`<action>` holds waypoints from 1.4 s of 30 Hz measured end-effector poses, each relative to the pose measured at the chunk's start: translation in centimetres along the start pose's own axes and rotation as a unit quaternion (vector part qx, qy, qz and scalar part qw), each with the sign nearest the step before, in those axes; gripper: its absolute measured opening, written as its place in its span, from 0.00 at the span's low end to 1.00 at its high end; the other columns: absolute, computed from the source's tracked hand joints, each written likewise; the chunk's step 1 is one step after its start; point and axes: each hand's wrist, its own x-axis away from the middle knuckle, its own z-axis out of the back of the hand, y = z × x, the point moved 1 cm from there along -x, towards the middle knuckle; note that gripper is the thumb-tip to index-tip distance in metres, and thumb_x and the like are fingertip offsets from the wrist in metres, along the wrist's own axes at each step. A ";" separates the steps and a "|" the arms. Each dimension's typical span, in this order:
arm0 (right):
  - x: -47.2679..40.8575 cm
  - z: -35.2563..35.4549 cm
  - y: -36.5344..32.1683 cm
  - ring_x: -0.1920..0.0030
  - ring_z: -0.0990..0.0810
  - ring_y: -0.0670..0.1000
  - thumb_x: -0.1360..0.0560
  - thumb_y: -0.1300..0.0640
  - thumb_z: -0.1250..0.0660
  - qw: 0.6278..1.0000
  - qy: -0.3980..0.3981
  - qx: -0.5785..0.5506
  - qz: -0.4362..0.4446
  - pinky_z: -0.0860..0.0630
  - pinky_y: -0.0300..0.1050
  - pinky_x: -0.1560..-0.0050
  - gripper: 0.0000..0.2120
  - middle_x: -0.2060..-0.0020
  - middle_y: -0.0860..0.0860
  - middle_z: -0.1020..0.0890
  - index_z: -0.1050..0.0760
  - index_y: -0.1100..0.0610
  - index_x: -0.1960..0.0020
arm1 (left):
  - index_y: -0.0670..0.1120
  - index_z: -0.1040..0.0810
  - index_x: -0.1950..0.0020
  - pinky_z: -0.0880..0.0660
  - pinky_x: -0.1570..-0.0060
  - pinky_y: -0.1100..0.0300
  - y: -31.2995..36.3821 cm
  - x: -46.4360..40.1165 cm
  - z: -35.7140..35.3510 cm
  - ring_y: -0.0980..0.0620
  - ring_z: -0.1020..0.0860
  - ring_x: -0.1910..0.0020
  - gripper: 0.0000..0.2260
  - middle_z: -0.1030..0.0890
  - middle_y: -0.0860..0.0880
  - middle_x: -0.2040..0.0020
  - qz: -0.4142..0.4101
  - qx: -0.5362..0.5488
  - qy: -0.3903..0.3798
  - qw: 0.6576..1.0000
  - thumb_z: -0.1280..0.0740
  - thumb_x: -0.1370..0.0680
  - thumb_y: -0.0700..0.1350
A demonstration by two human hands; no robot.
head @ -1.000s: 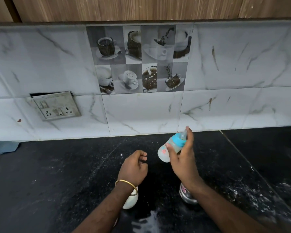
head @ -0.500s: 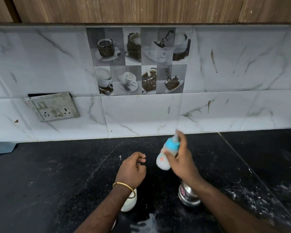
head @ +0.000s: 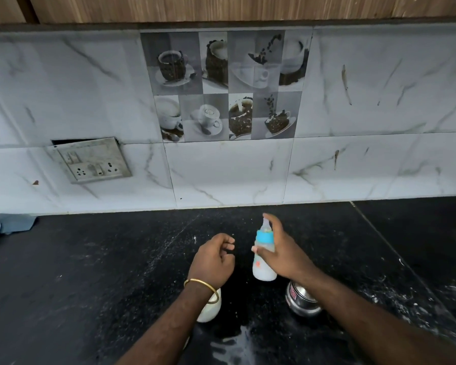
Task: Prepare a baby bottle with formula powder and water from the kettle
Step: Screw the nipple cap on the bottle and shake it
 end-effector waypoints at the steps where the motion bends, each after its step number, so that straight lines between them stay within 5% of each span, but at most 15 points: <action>1: 0.0 0.4 -0.2 0.43 0.20 0.54 0.25 0.54 0.27 0.997 0.058 -0.046 0.005 0.23 0.53 0.38 0.38 0.35 0.56 0.24 0.46 0.43 0.23 | 0.49 0.21 0.48 0.19 0.50 0.57 0.0 -0.1 0.0 0.57 0.19 0.54 0.13 0.18 0.55 0.54 0.000 0.002 0.000 1.000 0.36 0.29 0.36; 4: -0.4 1.0 -0.9 0.34 0.24 0.56 0.23 0.54 0.29 0.960 0.253 -0.111 0.046 0.26 0.54 0.32 0.39 0.30 0.57 0.29 0.49 0.46 0.22 | 0.50 0.21 0.49 0.19 0.50 0.57 0.0 -0.4 0.0 0.56 0.18 0.55 0.13 0.18 0.55 0.54 0.007 0.012 0.003 1.000 0.37 0.30 0.38; 8: 0.8 -0.7 0.0 0.42 0.20 0.54 0.25 0.52 0.28 1.000 0.008 -0.008 0.006 0.23 0.55 0.38 0.39 0.34 0.57 0.24 0.48 0.41 0.23 | 0.48 0.21 0.48 0.19 0.50 0.56 -0.1 0.0 0.0 0.55 0.18 0.55 0.13 0.17 0.53 0.54 0.005 0.011 0.001 1.000 0.36 0.30 0.36; 12: 0.4 0.5 -0.3 0.33 0.26 0.55 0.23 0.57 0.29 0.957 0.264 -0.113 0.040 0.28 0.50 0.31 0.39 0.28 0.58 0.30 0.50 0.49 0.21 | 0.48 0.21 0.48 0.19 0.50 0.57 0.1 -0.2 0.0 0.55 0.18 0.54 0.13 0.18 0.53 0.53 0.004 0.020 0.002 1.000 0.37 0.29 0.36; 13: 0.3 0.4 -0.2 0.33 0.25 0.55 0.23 0.57 0.29 0.964 0.250 -0.082 0.043 0.29 0.48 0.31 0.39 0.29 0.58 0.30 0.50 0.51 0.21 | 0.48 0.20 0.48 0.19 0.50 0.56 0.1 -0.1 0.0 0.55 0.18 0.54 0.13 0.18 0.53 0.53 0.006 0.017 0.000 1.000 0.37 0.29 0.36; 16: 0.9 -0.4 0.5 0.46 0.19 0.53 0.25 0.55 0.27 1.000 -0.019 0.010 -0.016 0.23 0.51 0.39 0.39 0.36 0.56 0.22 0.46 0.45 0.23 | 0.48 0.20 0.47 0.19 0.50 0.57 0.1 0.1 0.0 0.56 0.18 0.55 0.14 0.18 0.54 0.53 0.002 0.007 -0.003 1.000 0.36 0.29 0.35; 17: 1.0 -0.1 0.3 0.46 0.19 0.53 0.25 0.56 0.27 0.999 -0.017 -0.019 -0.021 0.22 0.53 0.40 0.38 0.36 0.56 0.22 0.45 0.44 0.23 | 0.48 0.20 0.47 0.19 0.51 0.58 0.2 0.1 0.0 0.56 0.18 0.55 0.14 0.18 0.54 0.53 0.001 0.007 -0.004 1.000 0.36 0.29 0.35; 21: 0.7 1.1 -0.7 0.37 0.22 0.55 0.24 0.55 0.30 0.949 0.268 -0.163 0.027 0.24 0.53 0.35 0.38 0.31 0.58 0.27 0.50 0.43 0.23 | 0.47 0.20 0.46 0.21 0.52 0.63 0.3 -0.1 -0.3 0.57 0.19 0.56 0.15 0.18 0.53 0.52 0.000 0.010 -0.005 1.000 0.36 0.29 0.34; 25: 1.2 -0.1 0.2 0.47 0.18 0.53 0.25 0.54 0.27 0.999 0.015 -0.035 -0.014 0.21 0.55 0.41 0.38 0.37 0.56 0.22 0.47 0.39 0.26 | 0.46 0.20 0.46 0.23 0.53 0.69 0.5 0.0 -0.6 0.60 0.20 0.57 0.15 0.17 0.53 0.52 -0.007 -0.001 -0.007 1.000 0.36 0.29 0.33; 29: 1.1 1.0 -0.2 0.36 0.22 0.56 0.24 0.53 0.30 0.951 0.265 -0.156 0.020 0.25 0.52 0.34 0.38 0.31 0.57 0.27 0.49 0.44 0.22 | 0.48 0.21 0.45 0.25 0.55 0.72 0.5 -0.4 -0.5 0.61 0.20 0.57 0.17 0.18 0.54 0.51 -0.004 0.001 -0.003 1.000 0.37 0.28 0.32; 30: 0.9 1.0 0.1 0.36 0.23 0.55 0.23 0.53 0.30 0.959 0.252 -0.127 0.024 0.25 0.51 0.34 0.39 0.30 0.59 0.28 0.50 0.46 0.21 | 0.49 0.21 0.44 0.25 0.54 0.71 0.5 -0.3 -0.5 0.61 0.20 0.56 0.17 0.18 0.54 0.51 -0.003 -0.002 -0.007 1.000 0.37 0.28 0.32; 33: 0.7 1.0 0.7 0.47 0.19 0.52 0.24 0.57 0.28 0.998 -0.029 -0.034 -0.046 0.21 0.51 0.41 0.38 0.37 0.58 0.22 0.46 0.45 0.23 | 0.47 0.21 0.44 0.23 0.51 0.69 0.8 -0.4 -0.5 0.61 0.20 0.53 0.17 0.17 0.54 0.51 -0.010 -0.007 -0.008 1.000 0.38 0.27 0.32; 34: 0.6 1.4 0.5 0.48 0.18 0.52 0.25 0.58 0.28 0.996 -0.030 -0.064 -0.058 0.20 0.51 0.43 0.37 0.38 0.57 0.22 0.44 0.44 0.24 | 0.47 0.20 0.44 0.22 0.50 0.68 0.9 -0.4 -0.6 0.61 0.19 0.52 0.17 0.17 0.54 0.51 -0.013 -0.001 -0.003 1.000 0.38 0.27 0.32; 38: 0.2 2.3 -0.4 0.38 0.21 0.53 0.23 0.60 0.30 0.948 0.266 -0.174 0.006 0.25 0.49 0.35 0.39 0.31 0.57 0.26 0.49 0.44 0.22 | 0.49 0.21 0.45 0.22 0.51 0.67 1.0 -0.4 -0.8 0.61 0.19 0.53 0.17 0.17 0.54 0.51 -0.016 0.024 0.005 1.000 0.38 0.27 0.33; 42: 0.8 0.8 0.6 0.44 0.20 0.52 0.25 0.59 0.28 1.000 0.007 -0.021 -0.002 0.23 0.49 0.39 0.38 0.35 0.57 0.23 0.45 0.44 0.23 | 0.49 0.23 0.41 0.23 0.54 0.67 0.8 -0.1 -1.0 0.60 0.21 0.61 0.18 0.18 0.54 0.51 -0.004 0.014 -0.005 1.000 0.37 0.27 0.33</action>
